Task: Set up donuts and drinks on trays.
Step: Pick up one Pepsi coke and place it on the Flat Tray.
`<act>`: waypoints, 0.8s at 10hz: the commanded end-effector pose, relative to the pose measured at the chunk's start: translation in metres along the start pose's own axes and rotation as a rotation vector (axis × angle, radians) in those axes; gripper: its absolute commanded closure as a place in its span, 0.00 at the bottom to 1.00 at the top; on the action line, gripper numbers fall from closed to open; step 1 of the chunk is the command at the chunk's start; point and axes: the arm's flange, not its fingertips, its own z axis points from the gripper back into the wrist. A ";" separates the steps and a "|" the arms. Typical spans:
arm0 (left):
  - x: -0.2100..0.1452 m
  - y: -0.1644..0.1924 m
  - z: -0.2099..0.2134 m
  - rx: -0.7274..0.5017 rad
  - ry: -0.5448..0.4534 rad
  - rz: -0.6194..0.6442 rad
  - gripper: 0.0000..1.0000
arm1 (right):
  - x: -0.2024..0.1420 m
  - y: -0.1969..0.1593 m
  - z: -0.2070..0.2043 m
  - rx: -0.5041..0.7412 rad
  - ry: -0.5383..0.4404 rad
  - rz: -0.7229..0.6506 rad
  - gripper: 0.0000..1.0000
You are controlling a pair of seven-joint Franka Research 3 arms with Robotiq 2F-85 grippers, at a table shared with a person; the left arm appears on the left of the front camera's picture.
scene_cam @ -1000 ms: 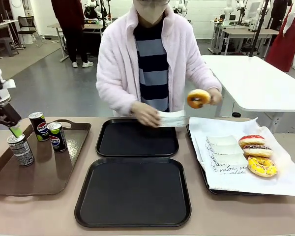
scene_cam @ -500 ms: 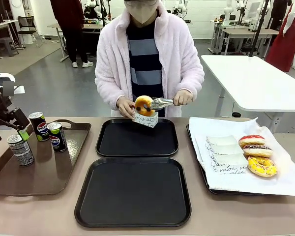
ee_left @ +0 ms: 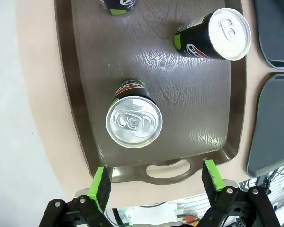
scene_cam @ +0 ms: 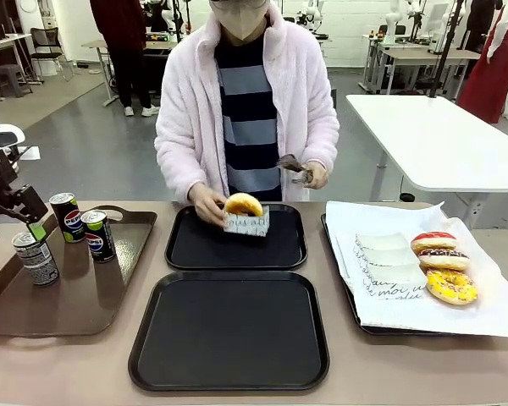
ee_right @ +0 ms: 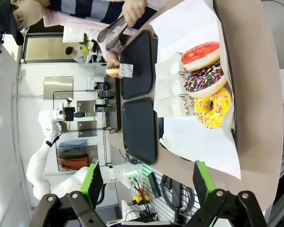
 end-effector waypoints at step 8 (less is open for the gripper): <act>0.030 -0.002 -0.035 0.106 -0.074 0.111 0.00 | 0.000 -0.001 0.000 0.011 -0.001 0.002 0.00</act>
